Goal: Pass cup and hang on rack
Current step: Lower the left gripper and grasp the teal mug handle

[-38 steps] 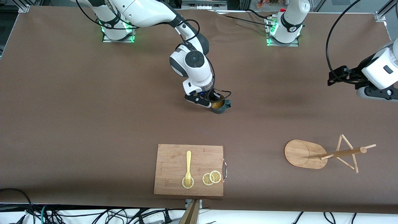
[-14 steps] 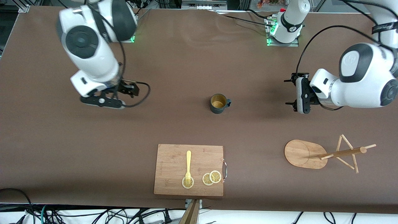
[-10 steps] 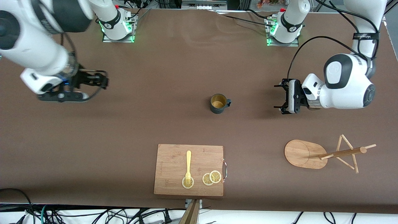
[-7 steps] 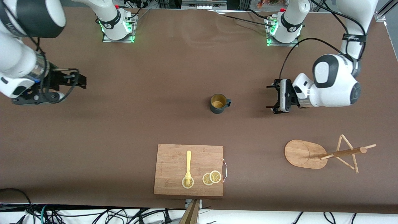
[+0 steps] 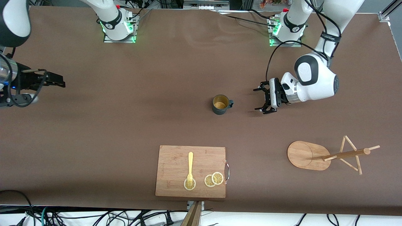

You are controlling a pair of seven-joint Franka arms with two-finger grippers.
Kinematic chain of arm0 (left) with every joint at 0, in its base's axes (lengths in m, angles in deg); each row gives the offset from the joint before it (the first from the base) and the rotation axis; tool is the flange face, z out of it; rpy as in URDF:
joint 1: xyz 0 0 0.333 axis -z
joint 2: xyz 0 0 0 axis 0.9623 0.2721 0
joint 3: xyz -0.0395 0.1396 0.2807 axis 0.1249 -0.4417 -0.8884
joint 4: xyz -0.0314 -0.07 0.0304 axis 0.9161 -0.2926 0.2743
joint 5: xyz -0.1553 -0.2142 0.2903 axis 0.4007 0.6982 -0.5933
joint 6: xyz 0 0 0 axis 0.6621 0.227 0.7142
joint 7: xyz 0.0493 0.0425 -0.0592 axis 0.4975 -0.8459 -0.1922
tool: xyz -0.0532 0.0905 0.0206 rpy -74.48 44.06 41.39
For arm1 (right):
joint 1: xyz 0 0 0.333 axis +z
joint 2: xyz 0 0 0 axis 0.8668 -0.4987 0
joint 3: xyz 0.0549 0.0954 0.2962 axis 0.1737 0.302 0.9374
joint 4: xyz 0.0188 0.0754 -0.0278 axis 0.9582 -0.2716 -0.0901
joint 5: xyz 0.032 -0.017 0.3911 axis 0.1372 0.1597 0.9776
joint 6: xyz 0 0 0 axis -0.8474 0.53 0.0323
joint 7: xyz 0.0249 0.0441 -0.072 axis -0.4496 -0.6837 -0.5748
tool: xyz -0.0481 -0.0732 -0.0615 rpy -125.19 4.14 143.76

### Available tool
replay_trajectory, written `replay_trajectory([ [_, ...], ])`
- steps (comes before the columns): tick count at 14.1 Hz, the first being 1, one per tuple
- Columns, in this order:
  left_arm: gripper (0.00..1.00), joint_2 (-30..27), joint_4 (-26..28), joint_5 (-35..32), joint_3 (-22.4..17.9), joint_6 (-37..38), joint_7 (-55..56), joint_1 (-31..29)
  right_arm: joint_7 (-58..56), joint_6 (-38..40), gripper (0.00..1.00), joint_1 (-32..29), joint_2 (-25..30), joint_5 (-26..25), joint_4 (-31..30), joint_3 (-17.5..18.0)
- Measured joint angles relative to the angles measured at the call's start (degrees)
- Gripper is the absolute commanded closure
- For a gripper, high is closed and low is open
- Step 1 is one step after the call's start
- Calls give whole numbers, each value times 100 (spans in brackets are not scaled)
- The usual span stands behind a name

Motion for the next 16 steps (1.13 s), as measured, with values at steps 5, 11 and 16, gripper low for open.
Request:
replay_trajectory([
  [5,0,535,343,2182,113,-286,-2199,55,-4,-576,0,-1307,713,-474,-805,1185],
  [11,0,838,344,3665,495,-755,-3372,217,-4,-713,0,-1546,1043,-478,-1183,1393],
  [16,0,1041,341,4469,571,-896,-4062,343,25,-739,0,-1548,1048,-398,-1182,1405],
])
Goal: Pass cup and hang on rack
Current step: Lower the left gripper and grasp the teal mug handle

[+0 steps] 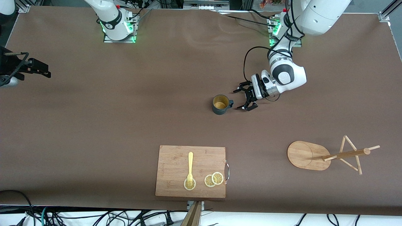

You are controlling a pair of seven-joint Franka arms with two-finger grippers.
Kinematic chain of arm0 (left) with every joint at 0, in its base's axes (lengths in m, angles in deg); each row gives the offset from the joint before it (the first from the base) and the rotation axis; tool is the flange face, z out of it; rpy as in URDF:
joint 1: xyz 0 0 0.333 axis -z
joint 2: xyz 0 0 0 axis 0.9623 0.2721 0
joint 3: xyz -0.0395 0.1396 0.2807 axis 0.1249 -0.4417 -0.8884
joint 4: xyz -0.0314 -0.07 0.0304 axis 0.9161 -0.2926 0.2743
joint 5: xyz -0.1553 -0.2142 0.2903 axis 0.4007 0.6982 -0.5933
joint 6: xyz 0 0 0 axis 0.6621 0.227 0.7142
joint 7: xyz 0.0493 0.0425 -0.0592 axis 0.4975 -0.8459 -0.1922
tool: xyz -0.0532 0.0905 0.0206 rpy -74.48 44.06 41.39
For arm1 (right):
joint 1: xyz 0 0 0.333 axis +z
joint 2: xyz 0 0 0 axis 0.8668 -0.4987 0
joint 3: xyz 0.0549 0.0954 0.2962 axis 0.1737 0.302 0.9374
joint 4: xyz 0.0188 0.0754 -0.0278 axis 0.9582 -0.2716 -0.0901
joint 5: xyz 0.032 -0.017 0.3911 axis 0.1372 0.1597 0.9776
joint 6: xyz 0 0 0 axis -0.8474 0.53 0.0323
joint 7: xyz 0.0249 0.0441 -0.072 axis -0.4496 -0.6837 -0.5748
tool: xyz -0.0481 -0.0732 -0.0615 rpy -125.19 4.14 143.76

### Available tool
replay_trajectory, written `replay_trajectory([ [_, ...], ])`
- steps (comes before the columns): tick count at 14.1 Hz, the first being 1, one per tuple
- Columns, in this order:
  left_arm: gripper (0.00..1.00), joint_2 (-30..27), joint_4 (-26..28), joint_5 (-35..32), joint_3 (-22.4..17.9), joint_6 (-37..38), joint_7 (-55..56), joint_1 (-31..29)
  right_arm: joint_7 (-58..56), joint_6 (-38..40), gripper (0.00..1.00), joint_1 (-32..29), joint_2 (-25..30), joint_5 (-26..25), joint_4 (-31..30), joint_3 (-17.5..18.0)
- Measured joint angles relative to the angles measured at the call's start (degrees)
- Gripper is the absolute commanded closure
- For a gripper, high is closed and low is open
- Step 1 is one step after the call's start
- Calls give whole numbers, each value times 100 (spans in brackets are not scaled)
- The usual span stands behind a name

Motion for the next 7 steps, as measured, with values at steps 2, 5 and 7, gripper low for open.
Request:
replay_trajectory([
  [2,0,79,-18,106,6,-18,-5,80,8,-51,0,-8,32,3,24,-5],
  [5,0,155,-135,117,10,-88,-5,163,20,-25,0,-41,145,323,28,-112],
  [7,0,240,-260,117,14,-109,-5,217,20,-15,0,-46,180,375,28,-136],
])
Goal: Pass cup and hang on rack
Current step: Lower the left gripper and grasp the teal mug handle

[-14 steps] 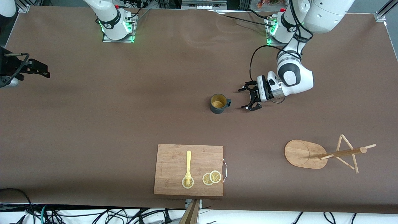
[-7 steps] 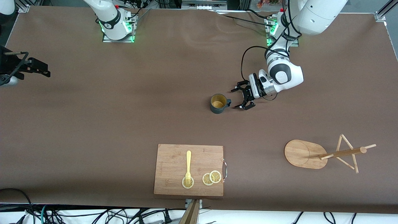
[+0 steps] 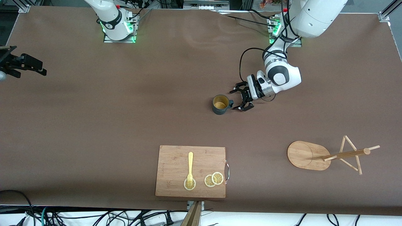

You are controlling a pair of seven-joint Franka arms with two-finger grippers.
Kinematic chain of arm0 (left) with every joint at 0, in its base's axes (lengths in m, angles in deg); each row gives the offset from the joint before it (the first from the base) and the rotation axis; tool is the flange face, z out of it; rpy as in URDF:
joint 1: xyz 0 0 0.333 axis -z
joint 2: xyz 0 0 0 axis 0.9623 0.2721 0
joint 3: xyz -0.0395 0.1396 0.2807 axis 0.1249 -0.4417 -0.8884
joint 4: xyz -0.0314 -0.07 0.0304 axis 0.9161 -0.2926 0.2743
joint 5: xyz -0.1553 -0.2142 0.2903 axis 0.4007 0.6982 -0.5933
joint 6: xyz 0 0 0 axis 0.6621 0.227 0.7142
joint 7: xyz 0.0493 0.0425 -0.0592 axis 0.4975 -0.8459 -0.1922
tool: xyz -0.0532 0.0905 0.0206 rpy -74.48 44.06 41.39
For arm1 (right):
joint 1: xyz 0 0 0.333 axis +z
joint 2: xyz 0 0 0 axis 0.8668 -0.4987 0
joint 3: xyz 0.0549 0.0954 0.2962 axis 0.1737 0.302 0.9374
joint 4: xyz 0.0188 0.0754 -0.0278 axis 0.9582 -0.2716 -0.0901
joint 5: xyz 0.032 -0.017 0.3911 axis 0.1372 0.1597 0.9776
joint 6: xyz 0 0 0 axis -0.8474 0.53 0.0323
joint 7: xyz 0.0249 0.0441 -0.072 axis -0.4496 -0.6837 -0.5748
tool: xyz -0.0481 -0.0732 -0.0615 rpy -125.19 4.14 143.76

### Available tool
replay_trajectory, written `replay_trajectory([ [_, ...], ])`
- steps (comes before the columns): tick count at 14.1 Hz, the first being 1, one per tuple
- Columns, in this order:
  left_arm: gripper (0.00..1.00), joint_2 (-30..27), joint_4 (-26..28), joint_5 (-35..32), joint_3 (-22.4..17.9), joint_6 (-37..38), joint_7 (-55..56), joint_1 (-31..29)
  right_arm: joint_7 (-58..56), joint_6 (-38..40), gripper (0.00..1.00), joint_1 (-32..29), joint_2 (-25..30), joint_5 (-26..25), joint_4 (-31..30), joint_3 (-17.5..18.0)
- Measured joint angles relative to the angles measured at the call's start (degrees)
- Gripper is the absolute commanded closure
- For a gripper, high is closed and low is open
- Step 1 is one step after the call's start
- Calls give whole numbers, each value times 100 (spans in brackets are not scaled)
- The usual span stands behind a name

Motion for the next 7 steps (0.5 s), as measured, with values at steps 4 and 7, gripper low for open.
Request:
replay_trajectory([
  [4,0,157,-163,0,1,-26,0,83,156,12,0,29,13,2,0,30],
  [7,10,199,-201,0,3,-27,0,119,178,4,0,29,13,2,22,30],
])
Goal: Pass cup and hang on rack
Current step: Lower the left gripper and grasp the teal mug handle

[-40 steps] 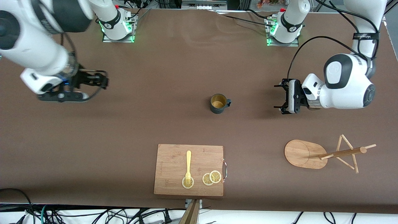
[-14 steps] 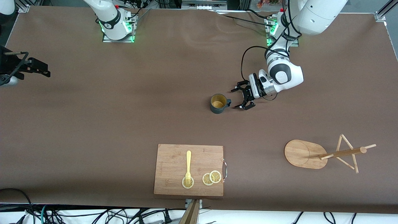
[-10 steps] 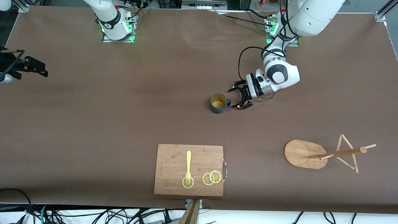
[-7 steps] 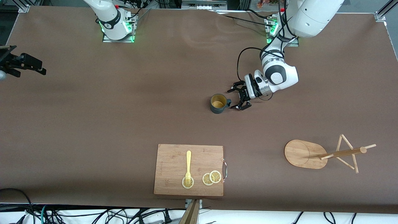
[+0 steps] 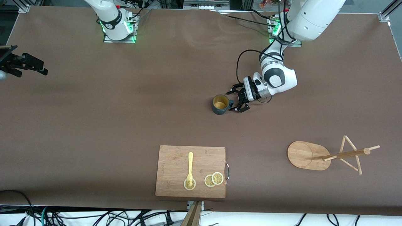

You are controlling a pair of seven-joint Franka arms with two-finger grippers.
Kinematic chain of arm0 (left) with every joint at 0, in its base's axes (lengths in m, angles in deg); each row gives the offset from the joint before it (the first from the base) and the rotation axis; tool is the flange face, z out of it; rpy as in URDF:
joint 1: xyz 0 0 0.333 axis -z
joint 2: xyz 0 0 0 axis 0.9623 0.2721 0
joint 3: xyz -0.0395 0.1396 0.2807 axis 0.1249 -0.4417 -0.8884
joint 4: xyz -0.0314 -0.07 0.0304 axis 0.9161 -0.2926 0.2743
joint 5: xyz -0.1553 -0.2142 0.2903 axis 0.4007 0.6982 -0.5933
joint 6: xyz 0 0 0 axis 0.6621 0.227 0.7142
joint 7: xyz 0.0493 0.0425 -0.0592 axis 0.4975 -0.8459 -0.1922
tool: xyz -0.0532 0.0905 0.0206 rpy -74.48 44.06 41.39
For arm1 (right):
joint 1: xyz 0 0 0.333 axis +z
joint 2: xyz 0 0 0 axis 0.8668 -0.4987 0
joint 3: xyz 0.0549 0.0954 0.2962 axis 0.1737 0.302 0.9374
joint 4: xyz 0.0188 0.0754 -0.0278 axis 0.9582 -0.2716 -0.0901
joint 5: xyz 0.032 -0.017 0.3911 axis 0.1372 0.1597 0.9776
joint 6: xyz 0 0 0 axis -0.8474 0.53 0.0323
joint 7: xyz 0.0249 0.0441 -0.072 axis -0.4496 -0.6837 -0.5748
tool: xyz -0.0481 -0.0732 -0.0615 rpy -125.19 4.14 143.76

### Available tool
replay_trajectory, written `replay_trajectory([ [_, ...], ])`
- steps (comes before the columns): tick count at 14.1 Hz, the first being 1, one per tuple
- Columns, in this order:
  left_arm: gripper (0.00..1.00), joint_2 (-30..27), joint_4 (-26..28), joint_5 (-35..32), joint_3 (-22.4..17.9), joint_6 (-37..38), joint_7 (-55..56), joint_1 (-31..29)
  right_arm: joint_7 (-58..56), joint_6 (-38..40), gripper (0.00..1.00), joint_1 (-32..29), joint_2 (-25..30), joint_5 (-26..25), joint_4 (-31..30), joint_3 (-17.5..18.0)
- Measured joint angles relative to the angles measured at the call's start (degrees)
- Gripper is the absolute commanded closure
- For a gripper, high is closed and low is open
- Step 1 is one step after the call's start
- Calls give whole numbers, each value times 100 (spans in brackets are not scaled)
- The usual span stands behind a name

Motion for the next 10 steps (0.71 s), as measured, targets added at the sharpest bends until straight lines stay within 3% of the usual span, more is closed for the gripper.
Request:
replay_trajectory([
  [1,20,4,-3,0,1,0,0,11,7,1,0,0,-2,0,39,0],
  [2,34,6,-4,0,1,-1,0,22,11,8,0,0,-12,3,81,0],
  [3,57,7,-5,0,1,-3,0,32,18,24,0,-1,-39,7,118,-2],
  [6,95,7,-9,0,0,-15,0,39,29,130,0,-2,-135,7,174,-3],
  [7,100,7,-12,0,0,-16,0,39,29,146,0,-2,-146,7,184,1],
  [10,100,8,-26,0,-24,-31,3,36,34,242,0,4,-146,8,211,55],
])
